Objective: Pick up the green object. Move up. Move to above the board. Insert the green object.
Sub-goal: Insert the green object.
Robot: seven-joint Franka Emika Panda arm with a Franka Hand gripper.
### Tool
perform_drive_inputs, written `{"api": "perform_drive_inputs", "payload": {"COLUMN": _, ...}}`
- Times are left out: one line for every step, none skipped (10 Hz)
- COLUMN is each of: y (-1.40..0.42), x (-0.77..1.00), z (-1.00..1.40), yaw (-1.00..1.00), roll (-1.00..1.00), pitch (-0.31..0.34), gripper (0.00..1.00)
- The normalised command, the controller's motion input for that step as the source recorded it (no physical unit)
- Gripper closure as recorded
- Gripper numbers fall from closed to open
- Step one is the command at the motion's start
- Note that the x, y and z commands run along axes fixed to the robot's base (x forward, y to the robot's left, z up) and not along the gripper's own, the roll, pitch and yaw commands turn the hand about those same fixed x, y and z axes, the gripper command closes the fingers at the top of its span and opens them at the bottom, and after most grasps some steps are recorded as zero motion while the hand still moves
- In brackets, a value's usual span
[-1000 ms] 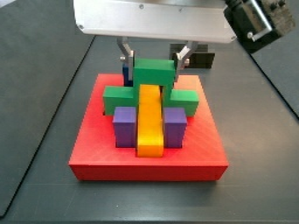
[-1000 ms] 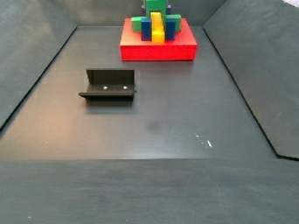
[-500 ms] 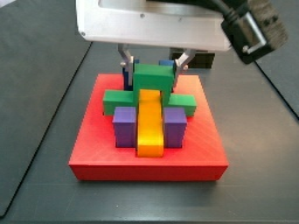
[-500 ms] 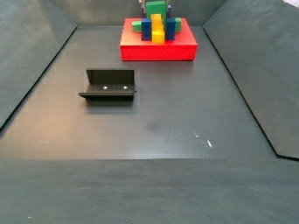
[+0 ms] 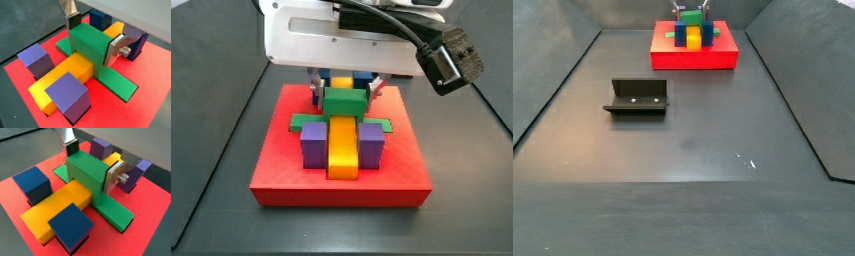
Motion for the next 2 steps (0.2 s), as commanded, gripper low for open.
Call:
{"api": "perform_drive_inputs", "payload": {"y": 0.00, "x": 0.00, "z": 0.00, "yaw": 0.00, "roll": 0.01, "pitch": 0.000, "gripper": 1.00}}
{"api": "perform_drive_inputs", "payload": {"y": 0.00, "x": -0.01, "z": 0.00, "yaw": 0.00, "roll": 0.02, "pitch": 0.000, "gripper": 1.00}}
